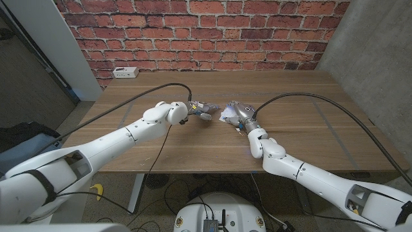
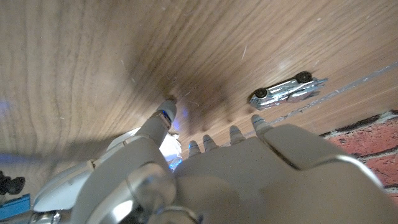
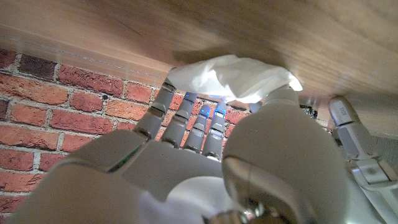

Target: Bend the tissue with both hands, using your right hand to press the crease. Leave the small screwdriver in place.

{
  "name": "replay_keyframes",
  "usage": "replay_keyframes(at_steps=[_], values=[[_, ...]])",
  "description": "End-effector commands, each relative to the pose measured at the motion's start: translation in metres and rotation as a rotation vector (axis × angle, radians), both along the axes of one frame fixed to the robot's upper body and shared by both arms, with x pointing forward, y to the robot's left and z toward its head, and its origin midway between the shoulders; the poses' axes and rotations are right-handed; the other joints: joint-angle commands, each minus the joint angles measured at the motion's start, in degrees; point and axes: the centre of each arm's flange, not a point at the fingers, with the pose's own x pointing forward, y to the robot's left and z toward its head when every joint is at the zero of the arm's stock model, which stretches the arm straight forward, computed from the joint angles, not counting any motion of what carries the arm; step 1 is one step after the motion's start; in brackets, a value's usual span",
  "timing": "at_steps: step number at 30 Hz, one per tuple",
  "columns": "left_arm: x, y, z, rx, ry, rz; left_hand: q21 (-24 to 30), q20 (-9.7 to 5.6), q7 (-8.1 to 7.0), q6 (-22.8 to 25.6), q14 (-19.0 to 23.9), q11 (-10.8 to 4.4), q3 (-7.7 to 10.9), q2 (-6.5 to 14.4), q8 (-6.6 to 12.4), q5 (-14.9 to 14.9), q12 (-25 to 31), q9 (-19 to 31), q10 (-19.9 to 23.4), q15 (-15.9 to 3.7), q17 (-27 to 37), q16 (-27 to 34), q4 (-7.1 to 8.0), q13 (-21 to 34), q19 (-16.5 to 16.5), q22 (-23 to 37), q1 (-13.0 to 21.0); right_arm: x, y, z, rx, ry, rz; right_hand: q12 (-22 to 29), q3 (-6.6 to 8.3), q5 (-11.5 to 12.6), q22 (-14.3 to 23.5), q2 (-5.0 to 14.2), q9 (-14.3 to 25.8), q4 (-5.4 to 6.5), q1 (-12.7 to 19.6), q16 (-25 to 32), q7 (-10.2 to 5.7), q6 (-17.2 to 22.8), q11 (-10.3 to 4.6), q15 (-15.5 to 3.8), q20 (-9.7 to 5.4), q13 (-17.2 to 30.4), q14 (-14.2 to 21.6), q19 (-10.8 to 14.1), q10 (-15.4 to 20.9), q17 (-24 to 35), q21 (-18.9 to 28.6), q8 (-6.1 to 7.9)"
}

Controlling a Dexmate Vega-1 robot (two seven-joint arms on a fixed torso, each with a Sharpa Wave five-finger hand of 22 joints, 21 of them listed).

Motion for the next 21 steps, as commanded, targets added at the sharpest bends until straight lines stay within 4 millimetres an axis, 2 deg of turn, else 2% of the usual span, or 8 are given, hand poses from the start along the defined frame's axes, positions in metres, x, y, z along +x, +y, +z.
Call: replay_keyframes(at_steps=[1, 8, 21], values=[[-0.007, -0.012, -0.008, 0.024, 0.009, -0.107, 0.44, -0.19, -0.22, -3.01, -12.04, -0.38, -0.26, 0.16, 0.10, 0.20, -0.10, 0.07, -6.74, -0.49, 0.22, 0.50, 0.18, 0.09, -17.72, 0.25, -0.17, 0.008, 0.002, 0.000, -0.006, 0.014, -0.028, 0.21, -0.54, 0.48, 0.05, 0.06, 0.06, 0.26, -0.40, 0.20, 0.14, 0.26, -0.22, -7.13, -0.15, -0.08, -0.30, -0.17, -0.56, -0.06, -0.39, 0.18], [-0.007, -0.015, -0.005, 0.033, -0.010, -0.126, 0.39, -0.09, -0.23, -3.46, -12.19, -0.45, -0.48, 0.26, 0.13, 0.18, -0.22, 0.07, -7.26, -0.44, 0.26, 0.43, 0.47, 0.06, -18.02, 0.27, -0.38, 0.012, 0.005, 0.002, -0.010, 0.019, -0.017, 0.31, -0.60, 0.65, 0.06, 0.14, 0.04, 0.20, -0.21, 0.34, 0.23, 0.40, -0.33, -7.13, -0.21, -0.12, -0.47, -0.18, -0.56, -0.27, -0.53, 0.28], [0.016, -0.028, 0.008, 0.078, -0.020, -0.119, 0.32, -0.24, -0.19, -4.44, -13.06, -0.36, -2.08, -0.69, 0.25, -0.44, -0.29, 0.08, -8.71, 0.16, 0.49, 0.34, 1.90, 0.02, -18.87, 0.37, -2.34, 0.013, 0.007, 0.007, -0.014, 0.010, 0.000, 0.53, -0.97, 0.83, 0.08, 0.05, 0.01, 0.24, -0.25, 0.83, 0.58, 0.86, 0.07, -7.27, -0.30, -0.19, -0.22, -0.14, -0.35, -0.51, -0.78, 0.49]])
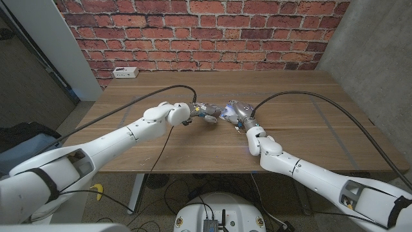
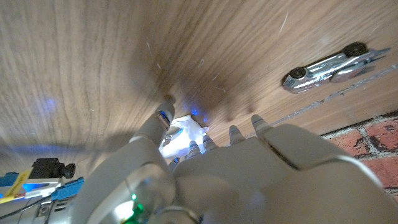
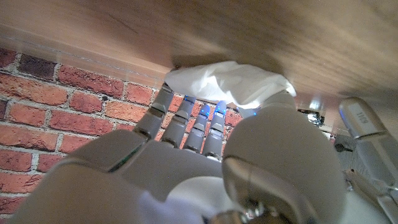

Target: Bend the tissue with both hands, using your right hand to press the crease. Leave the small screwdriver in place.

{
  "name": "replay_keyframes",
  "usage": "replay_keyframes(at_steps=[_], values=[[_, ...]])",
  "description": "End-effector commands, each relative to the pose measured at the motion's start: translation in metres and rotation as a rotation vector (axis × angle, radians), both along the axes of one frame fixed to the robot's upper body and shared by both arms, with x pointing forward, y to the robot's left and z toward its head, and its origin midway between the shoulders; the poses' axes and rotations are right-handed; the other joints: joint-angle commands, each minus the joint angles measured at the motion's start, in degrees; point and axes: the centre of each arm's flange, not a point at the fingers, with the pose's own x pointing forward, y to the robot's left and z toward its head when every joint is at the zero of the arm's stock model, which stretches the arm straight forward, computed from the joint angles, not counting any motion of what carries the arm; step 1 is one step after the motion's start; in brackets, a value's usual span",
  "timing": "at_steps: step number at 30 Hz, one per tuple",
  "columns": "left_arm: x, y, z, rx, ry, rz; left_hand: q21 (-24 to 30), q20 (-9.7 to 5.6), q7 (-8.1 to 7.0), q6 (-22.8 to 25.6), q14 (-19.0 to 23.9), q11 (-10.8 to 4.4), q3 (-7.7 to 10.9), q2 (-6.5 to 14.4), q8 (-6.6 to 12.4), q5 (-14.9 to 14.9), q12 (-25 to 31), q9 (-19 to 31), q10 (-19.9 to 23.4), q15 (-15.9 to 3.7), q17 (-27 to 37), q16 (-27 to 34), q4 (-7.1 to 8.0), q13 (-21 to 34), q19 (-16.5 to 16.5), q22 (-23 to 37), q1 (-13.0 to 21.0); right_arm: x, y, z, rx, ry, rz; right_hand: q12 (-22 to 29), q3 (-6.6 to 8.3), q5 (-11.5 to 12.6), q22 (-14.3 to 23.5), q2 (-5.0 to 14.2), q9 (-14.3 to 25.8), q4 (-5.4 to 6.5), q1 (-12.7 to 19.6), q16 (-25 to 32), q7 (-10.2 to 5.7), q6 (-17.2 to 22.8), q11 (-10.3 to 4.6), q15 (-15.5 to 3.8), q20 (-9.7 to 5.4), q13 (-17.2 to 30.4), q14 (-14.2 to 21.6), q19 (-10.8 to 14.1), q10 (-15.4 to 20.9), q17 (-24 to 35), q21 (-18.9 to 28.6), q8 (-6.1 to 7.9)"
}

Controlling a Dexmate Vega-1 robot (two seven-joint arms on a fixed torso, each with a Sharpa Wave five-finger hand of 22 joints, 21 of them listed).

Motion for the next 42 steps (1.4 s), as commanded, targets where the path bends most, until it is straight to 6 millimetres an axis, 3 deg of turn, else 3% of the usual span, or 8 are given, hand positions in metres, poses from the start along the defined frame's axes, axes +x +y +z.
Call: replay_keyframes(at_steps=[1, 9, 15, 19, 24, 28, 34, 42], values=[[0.016, -0.013, 0.009, 0.040, -0.015, -0.015, 0.40, -0.27, -0.19, -4.49, -13.18, -0.37, -0.81, -0.27, 0.27, -0.43, 0.18, 0.08, -8.77, 0.18, 0.35, 0.05, 0.60, 0.01, -18.73, 0.11, -1.44, 0.002, 0.002, 0.003, -0.002, 0.000, 0.014, 0.32, -0.39, 0.41, 0.07, -0.49, 0.00, -0.10, 0.27, 0.39, 0.20, 0.55, 0.37, -7.41, -0.15, 0.08, 0.03, 0.06, -0.06, -0.01, -0.37, 0.50], [0.027, -0.030, 0.014, 0.104, 0.003, -0.013, 0.69, -0.06, -0.13, -3.62, -12.51, -0.11, -2.54, -1.25, 0.78, -1.26, 1.22, 0.20, -6.72, -0.16, 0.40, 0.44, 1.96, 0.08, -18.55, 0.16, -3.93, 0.004, -0.001, 0.004, 0.012, 0.000, 0.022, 0.44, -0.62, 0.60, 0.08, -0.45, -0.02, -0.09, 0.34, 0.65, 0.17, 0.75, 0.29, -7.54, -0.26, 0.02, 0.10, 0.18, 0.09, -0.17, -0.54, 0.56], [0.031, -0.039, 0.012, 0.172, 0.025, 0.037, 1.56, 0.36, 0.02, 4.82, -9.48, 0.43, -4.76, -2.45, 2.27, -2.88, 3.92, 0.25, 3.81, -0.02, 0.14, 0.63, 3.17, 0.00, -16.67, -0.08, -7.97, 0.005, -0.003, 0.004, 0.020, -0.005, 0.020, 0.47, -0.74, 0.71, 0.09, -0.39, -0.03, -0.05, 0.33, 0.75, 0.25, 0.81, 0.32, -7.46, -0.14, -0.02, 0.09, 0.36, 0.09, -0.26, -0.58, 0.56], [0.032, -0.040, 0.010, 0.181, 0.043, 0.049, 1.74, 0.42, -0.05, 5.87, -8.52, 0.86, -5.12, -2.71, 2.07, -3.16, 4.24, 0.17, 5.76, -0.04, 0.14, 0.79, 3.34, -0.04, -16.27, -0.10, -8.71, 0.004, -0.008, 0.005, 0.039, -0.005, 0.020, 0.49, -0.97, 0.80, 0.09, -0.42, -0.04, 0.09, 0.11, 0.82, 0.40, 0.46, 0.48, -7.24, 0.10, -0.05, -0.01, 0.61, 0.06, -0.33, -0.60, 0.42], [0.029, -0.039, 0.006, 0.183, 0.054, 0.054, 2.09, 0.50, -0.05, 6.41, -7.54, 1.23, -5.20, -2.70, 1.86, -3.31, 4.39, 0.11, 7.05, -0.05, 0.11, 0.94, 3.36, -0.07, -15.39, -0.13, -9.06, 0.000, -0.019, 0.009, 0.098, 0.004, 0.039, 0.30, -1.77, 0.93, 0.10, 0.33, 0.01, 1.74, -2.64, 0.77, 0.87, -0.54, 1.37, -6.27, 1.42, -0.09, -1.05, -0.15, -0.75, -0.38, -1.15, 0.08], [0.027, -0.038, 0.006, 0.179, 0.053, 0.056, 2.07, 0.55, -0.08, 6.56, -7.08, 1.65, -5.24, -2.68, 1.56, -3.42, 4.22, 0.06, 7.48, 0.01, 0.09, 0.89, 3.39, -0.09, -15.41, -0.17, -9.36, -0.004, -0.029, 0.012, 0.147, 0.008, 0.057, 0.33, -3.65, 0.85, 0.15, 0.56, 0.07, 4.55, -7.82, 0.90, 1.44, -0.83, 2.16, -4.67, 2.80, -0.15, -2.27, -1.99, -1.35, -0.46, -2.31, 0.20], [0.024, -0.038, 0.006, 0.177, 0.049, 0.055, 2.09, 0.67, -0.10, 6.47, -6.80, 1.74, -5.26, -2.67, 1.32, -3.48, 4.08, 0.04, 7.69, -0.06, 0.08, 0.86, 3.42, -0.09, -15.34, -0.19, -9.57, -0.012, -0.042, 0.012, 0.185, -0.001, 0.049, 2.10, -6.23, 0.88, 0.25, 0.24, 0.04, 7.41, -13.88, 1.59, 2.90, 1.86, 4.52, -3.79, 3.53, 0.10, -2.52, -3.72, 2.97, -0.48, -3.67, 1.17], [0.022, -0.039, 0.008, 0.172, 0.045, 0.054, 2.12, 0.88, -0.12, 6.21, -6.72, 1.86, -5.28, -2.60, 0.99, -3.55, 3.75, 0.01, 7.71, -0.05, 0.09, 0.70, 3.51, -0.09, -15.24, -0.21, -9.89, -0.024, -0.046, 0.004, 0.142, -0.023, 0.042, 5.82, -7.89, 1.92, 0.30, 0.22, 0.09, 7.43, -15.65, 2.73, 3.45, 13.49, 4.62, -4.27, 3.28, 1.24, 0.18, -2.77, 11.48, -0.77, -4.35, 4.58]])
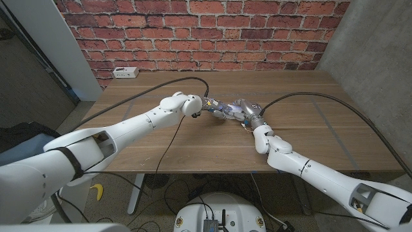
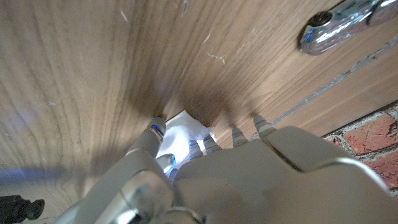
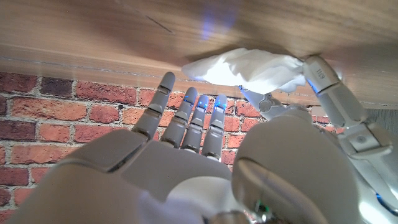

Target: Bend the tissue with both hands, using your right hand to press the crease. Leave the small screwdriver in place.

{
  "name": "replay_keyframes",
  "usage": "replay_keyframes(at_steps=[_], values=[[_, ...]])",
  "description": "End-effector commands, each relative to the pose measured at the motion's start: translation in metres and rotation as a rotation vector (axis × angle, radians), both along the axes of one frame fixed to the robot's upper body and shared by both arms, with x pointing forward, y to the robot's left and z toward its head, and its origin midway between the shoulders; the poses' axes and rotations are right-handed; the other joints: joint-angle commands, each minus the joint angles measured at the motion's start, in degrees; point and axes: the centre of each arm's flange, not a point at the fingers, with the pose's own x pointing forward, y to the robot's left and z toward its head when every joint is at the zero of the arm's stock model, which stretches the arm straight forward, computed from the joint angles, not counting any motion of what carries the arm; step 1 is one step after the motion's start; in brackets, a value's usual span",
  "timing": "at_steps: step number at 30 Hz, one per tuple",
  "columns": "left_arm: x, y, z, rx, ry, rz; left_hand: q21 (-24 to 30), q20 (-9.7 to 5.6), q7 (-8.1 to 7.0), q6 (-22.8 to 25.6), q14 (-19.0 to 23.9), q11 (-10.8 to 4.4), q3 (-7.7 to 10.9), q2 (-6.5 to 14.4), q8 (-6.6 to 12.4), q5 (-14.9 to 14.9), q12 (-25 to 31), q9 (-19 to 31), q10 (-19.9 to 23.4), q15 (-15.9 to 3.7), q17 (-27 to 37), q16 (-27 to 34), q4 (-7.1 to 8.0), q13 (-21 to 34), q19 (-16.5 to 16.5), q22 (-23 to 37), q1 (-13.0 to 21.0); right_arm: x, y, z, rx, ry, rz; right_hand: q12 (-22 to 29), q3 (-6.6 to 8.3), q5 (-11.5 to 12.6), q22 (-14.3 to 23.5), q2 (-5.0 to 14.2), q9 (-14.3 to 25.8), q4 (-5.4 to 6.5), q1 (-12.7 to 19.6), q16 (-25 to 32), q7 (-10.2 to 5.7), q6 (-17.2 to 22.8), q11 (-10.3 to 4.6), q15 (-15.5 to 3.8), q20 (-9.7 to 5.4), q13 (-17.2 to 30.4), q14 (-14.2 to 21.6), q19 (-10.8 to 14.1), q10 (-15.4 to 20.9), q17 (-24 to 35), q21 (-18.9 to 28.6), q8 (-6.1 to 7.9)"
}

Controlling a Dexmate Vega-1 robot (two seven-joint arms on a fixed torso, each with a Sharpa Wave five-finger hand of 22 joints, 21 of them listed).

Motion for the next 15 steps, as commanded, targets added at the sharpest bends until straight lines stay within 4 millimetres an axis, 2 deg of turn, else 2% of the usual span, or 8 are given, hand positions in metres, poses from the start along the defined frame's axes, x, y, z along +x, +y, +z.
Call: replay_keyframes(at_steps=[1, 4, 6, 9, 13, 15], values=[[-0.003, -0.001, 0.000, -0.001, 0.002, 0.002, 0.33, 0.51, 0.09, 0.03, -6.70, 0.99, -0.23, 0.16, -0.49, -0.10, -0.28, 0.17, 1.30, -0.05, -0.03, 0.24, 0.06, 0.38, -15.28, -0.05, -0.55, -0.017, -0.013, -0.007, -0.011, -0.026, -0.010, 1.21, -0.78, 0.73, 0.15, 0.06, 0.05, -0.11, -0.44, 0.43, -0.07, 4.77, -0.06, -4.22, -0.34, 0.43, 1.05, 0.67, 2.85, -0.01, -0.17, 1.41], [-0.004, -0.001, 0.001, -0.002, 0.001, 0.001, 0.29, 0.61, 0.08, -0.03, -6.70, 0.96, -0.23, 0.20, -0.56, -0.11, -0.42, 0.17, 1.24, -0.17, -0.03, 0.18, 0.10, 0.38, -15.36, -0.06, -0.66, -0.019, -0.014, -0.011, -0.010, -0.027, -0.016, 2.26, -1.42, 1.07, 0.13, 0.10, -0.24, -0.11, -0.89, 0.54, -0.58, 9.36, -1.23, -4.38, -0.60, -0.01, 1.54, 0.73, 7.13, -0.33, -0.62, 2.40], [-0.004, -0.001, 0.000, -0.002, 0.003, 0.002, 0.33, 0.54, 0.08, -0.07, -6.65, 0.96, -0.22, 0.24, -0.61, -0.11, -0.54, 0.17, 1.12, -0.14, -0.03, 0.16, 0.12, 0.38, -15.26, -0.06, -0.72, -0.018, -0.015, -0.012, -0.017, -0.010, -0.025, 2.58, -1.75, 1.24, 0.12, 0.14, -0.45, -0.14, -1.05, 0.82, -0.91, 12.13, -0.90, -4.47, -1.14, -0.38, 2.47, 0.88, 9.14, -0.61, -0.83, 2.97], [-0.004, -0.001, 0.001, -0.005, 0.004, -0.001, 0.30, 0.70, 0.08, -0.12, -6.66, 0.95, -0.19, 0.30, -0.67, -0.11, -0.67, 0.17, 1.06, -0.16, -0.03, 0.10, 0.15, 0.39, -15.33, -0.07, -0.81, -0.013, -0.015, -0.015, -0.028, 0.041, -0.038, 3.25, -2.38, 1.53, 0.09, 0.40, -0.84, -0.11, -1.42, 0.66, 0.18, 16.95, -0.79, -4.38, -1.46, -1.19, 2.85, 1.06, 13.45, -1.40, -1.33, 3.67], [-0.005, 0.000, 0.001, -0.007, 0.002, 0.001, 0.31, 0.85, 0.08, -0.17, -6.63, 1.01, -0.18, 0.34, -0.73, -0.12, -0.79, 0.17, 1.02, -0.20, -0.03, 0.06, 0.18, 0.39, -15.29, -0.07, -0.90, -0.005, -0.012, -0.016, -0.049, 0.130, -0.041, 3.17, -2.72, 1.51, 0.07, 0.35, -0.94, 0.00, -1.80, 0.32, 0.34, 17.51, -1.02, -4.31, -1.59, -1.45, 2.24, 0.32, 14.12, -1.70, -1.81, 3.50], [-0.005, 0.000, 0.001, -0.010, 0.002, 0.002, 0.25, 0.85, 0.07, -0.21, -6.58, 0.95, -0.17, 0.37, -0.76, -0.13, -0.88, 0.17, 0.98, -0.27, -0.03, 0.04, 0.20, 0.39, -15.43, -0.08, -0.96, -0.003, -0.012, -0.016, -0.054, 0.144, -0.038, 2.95, -2.95, 1.46, 0.05, 0.36, -0.98, 0.14, -2.20, 0.19, 0.86, 17.68, -0.65, -4.29, -1.50, -1.60, 2.01, -0.08, 14.10, -1.85, -2.09, 3.34]])
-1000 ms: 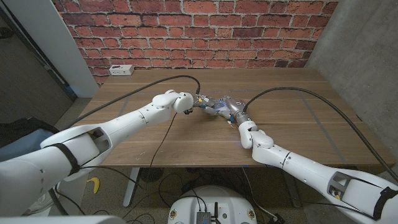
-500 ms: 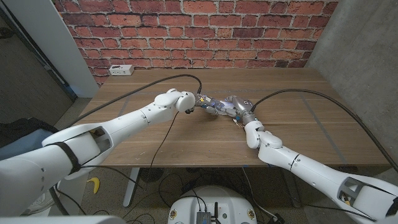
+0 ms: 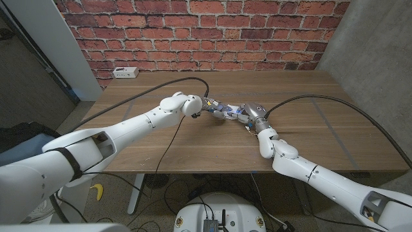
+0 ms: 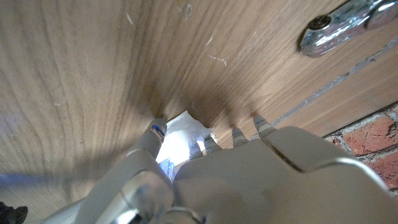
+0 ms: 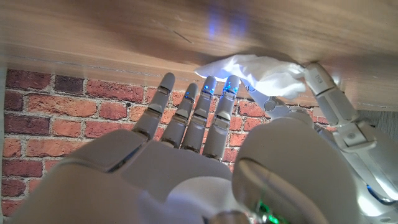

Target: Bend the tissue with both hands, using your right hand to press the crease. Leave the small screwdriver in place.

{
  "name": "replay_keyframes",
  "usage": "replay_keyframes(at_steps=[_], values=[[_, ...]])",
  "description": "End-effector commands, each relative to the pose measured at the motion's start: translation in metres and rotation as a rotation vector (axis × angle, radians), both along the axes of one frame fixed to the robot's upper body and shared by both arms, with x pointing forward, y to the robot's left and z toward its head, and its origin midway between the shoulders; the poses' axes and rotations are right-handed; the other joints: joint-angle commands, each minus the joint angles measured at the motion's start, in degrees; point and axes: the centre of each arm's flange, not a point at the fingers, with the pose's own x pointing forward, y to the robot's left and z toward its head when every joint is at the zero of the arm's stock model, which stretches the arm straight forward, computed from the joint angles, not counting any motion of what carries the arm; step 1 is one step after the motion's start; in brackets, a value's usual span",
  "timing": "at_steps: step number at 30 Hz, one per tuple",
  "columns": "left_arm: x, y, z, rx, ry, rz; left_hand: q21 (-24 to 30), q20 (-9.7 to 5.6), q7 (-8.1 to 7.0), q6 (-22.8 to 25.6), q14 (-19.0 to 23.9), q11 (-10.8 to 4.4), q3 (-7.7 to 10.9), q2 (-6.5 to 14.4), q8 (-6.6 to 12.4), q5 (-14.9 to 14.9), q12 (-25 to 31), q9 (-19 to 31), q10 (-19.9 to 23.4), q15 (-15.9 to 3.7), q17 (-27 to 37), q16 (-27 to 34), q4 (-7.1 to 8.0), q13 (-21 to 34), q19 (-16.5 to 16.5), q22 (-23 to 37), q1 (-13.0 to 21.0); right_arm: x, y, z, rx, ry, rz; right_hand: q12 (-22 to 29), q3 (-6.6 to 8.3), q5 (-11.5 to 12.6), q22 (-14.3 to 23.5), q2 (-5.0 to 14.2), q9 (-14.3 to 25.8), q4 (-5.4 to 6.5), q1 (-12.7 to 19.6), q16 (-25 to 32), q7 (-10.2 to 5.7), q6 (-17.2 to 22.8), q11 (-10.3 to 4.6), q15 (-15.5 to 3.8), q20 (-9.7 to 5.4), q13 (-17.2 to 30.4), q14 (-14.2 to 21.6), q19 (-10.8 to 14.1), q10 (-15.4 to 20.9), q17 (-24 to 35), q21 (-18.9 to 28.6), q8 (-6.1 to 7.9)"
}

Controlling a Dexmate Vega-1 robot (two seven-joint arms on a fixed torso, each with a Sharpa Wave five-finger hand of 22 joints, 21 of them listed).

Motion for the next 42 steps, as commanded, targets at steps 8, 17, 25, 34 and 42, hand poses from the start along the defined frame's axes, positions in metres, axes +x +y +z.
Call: replay_keyframes(at_steps=[8, 17, 25, 34, 42], values=[[-0.002, 0.003, 0.001, -0.014, 0.001, 0.006, 0.33, 0.30, 0.06, -0.39, -6.59, 0.76, 0.00, 0.22, -0.48, -0.12, -0.58, 0.12, 0.81, -0.34, -0.04, -0.09, 0.18, 0.41, -15.20, 0.18, -0.88, 0.013, 0.002, -0.005, -0.057, 0.170, -0.013, 0.09, -1.22, 0.10, 0.01, 0.28, 0.07, 0.22, -1.36, -0.16, 0.96, 2.24, 0.78, -4.33, 0.02, -0.55, -0.20, -0.61, 1.95, -0.68, -0.86, -0.19], [-0.001, 0.001, 0.002, -0.008, -0.001, 0.003, 0.33, 0.27, 0.06, -0.55, -6.61, 0.91, 0.08, 0.34, -0.54, -0.10, -0.85, 0.14, 0.76, -0.38, -0.05, -0.20, 0.24, 0.42, -15.17, 0.17, -1.07, -0.009, 0.000, 0.005, -0.017, -0.011, 0.021, -3.69, -1.71, 0.52, -0.01, 0.80, 0.25, -0.60, -0.19, -0.93, 0.57, -4.93, 1.28, -3.98, 0.53, -1.04, -1.99, -0.79, -4.42, -1.54, -2.10, -4.68], [0.000, 0.000, 0.002, -0.005, -0.004, 0.001, 0.25, 0.27, 0.06, -0.69, -6.61, 1.15, 0.13, 0.37, -0.56, -0.10, -1.06, 0.17, 0.93, -0.36, -0.05, -0.29, 0.29, 0.43, -15.33, 0.15, -1.32, -0.025, 0.004, 0.009, -0.006, -0.127, 0.049, -3.79, -1.91, 0.64, 0.00, 0.65, 0.34, -0.80, 0.11, -0.85, 0.83, -4.82, 1.87, -4.28, 0.56, -1.02, -1.84, -0.57, -4.29, -1.67, -2.28, -4.85], [0.000, 0.000, 0.003, -0.007, -0.006, 0.003, 0.24, 0.30, 0.06, -0.79, -6.66, 1.10, 0.19, 0.40, -0.56, -0.10, -1.26, 0.18, 0.96, -0.35, -0.05, -0.35, 0.31, 0.44, -15.31, 0.13, -1.50, -0.030, 0.006, 0.008, -0.008, -0.123, 0.066, -0.33, -2.45, 1.18, 0.08, 1.10, 0.87, -1.04, 0.74, 0.91, 1.95, 3.00, 2.79, -5.25, 0.39, 0.30, 2.84, 1.08, 3.20, -1.34, -2.67, -2.27], [0.000, 0.000, 0.004, -0.009, -0.006, 0.005, 0.22, 0.54, 0.06, -0.87, -6.75, 0.99, 0.24, 0.42, -0.56, -0.10, -1.45, 0.19, 0.86, -0.36, -0.05, -0.41, 0.33, 0.45, -15.32, 0.12, -1.64, -0.024, 0.010, 0.002, -0.020, -0.051, 0.083, 0.70, -2.52, 1.32, 0.10, 1.41, 0.92, -1.18, 1.23, 0.92, 2.26, 5.06, 1.91, -5.70, 0.24, 0.73, 3.37, 1.75, 5.13, -1.19, -2.77, -1.67]])
